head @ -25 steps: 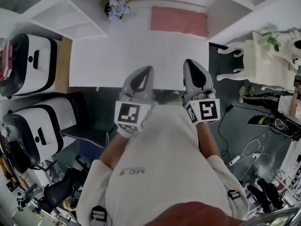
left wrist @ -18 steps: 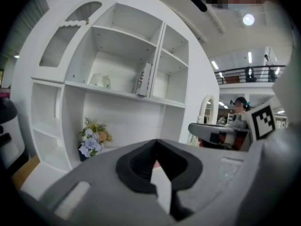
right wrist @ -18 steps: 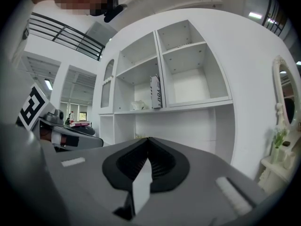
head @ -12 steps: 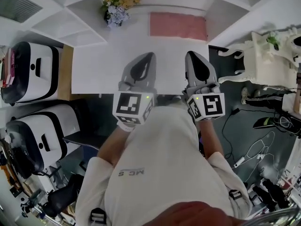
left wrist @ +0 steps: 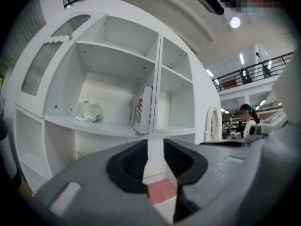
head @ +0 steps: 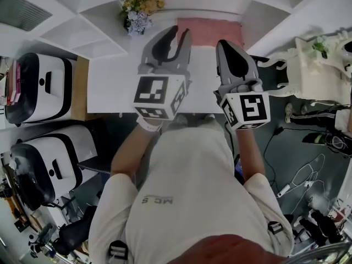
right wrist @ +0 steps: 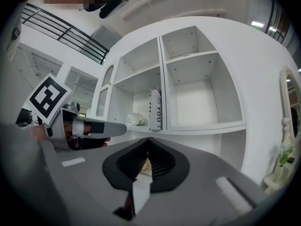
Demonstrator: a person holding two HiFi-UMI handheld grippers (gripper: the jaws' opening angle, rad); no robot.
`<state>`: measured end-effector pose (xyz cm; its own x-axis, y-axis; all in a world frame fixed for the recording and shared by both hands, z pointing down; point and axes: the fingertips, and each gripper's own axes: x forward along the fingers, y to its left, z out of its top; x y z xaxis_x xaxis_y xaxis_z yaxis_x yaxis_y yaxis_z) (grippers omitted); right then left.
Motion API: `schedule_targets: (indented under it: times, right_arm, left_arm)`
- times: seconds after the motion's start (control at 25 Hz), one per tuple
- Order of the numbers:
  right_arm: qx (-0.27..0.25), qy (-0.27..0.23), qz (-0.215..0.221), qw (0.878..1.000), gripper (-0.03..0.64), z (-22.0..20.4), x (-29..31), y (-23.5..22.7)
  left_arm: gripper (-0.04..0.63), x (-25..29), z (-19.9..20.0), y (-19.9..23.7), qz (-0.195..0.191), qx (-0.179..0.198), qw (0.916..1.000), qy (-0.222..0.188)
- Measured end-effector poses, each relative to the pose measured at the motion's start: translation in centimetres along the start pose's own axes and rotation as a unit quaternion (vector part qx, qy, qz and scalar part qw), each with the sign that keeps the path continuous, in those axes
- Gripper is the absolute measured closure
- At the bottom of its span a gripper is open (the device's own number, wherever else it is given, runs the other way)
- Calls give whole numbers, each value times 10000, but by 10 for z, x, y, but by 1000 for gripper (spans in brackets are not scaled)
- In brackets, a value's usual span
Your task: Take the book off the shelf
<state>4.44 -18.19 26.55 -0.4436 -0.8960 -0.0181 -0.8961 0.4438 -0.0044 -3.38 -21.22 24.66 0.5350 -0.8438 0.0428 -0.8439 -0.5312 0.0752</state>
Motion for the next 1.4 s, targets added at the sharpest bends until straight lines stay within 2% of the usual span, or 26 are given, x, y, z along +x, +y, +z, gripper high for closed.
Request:
schedule_targets:
  times: [0.16,0.32,0.48,0.76,0.92,1.2,1.4]
  right_arm:
    - [-66,-88,8,9999,618,12,10,-5]
    - [106,-96,-64,9999,618,15,15,-14]
    - [145,-106,-69,9998,618,19,21,-21]
    - [138,-111,-14,9998,618,24,26,-31]
    - [151,-86,19,9998,618,23,29,-34]
    - [189,-64,42,9998,618,20,34,-47]
    - [227,-49,72,9997,618,19,40,-49]
  left_arm:
    - [444,23,23,10,164,79,9998,-118]
    - [376,43,44,17,337,134,9990,-242]
    - [348,65,65,20,393,254,9983,-338]
    - [337,106,79,23,535,440,9971,-327]
    - [337,124,78,31,685,417,9964,-269]
    - [365,138,81,46,925,452,9943,-290]
    - [380,147,83,45,856,693,9934,-316]
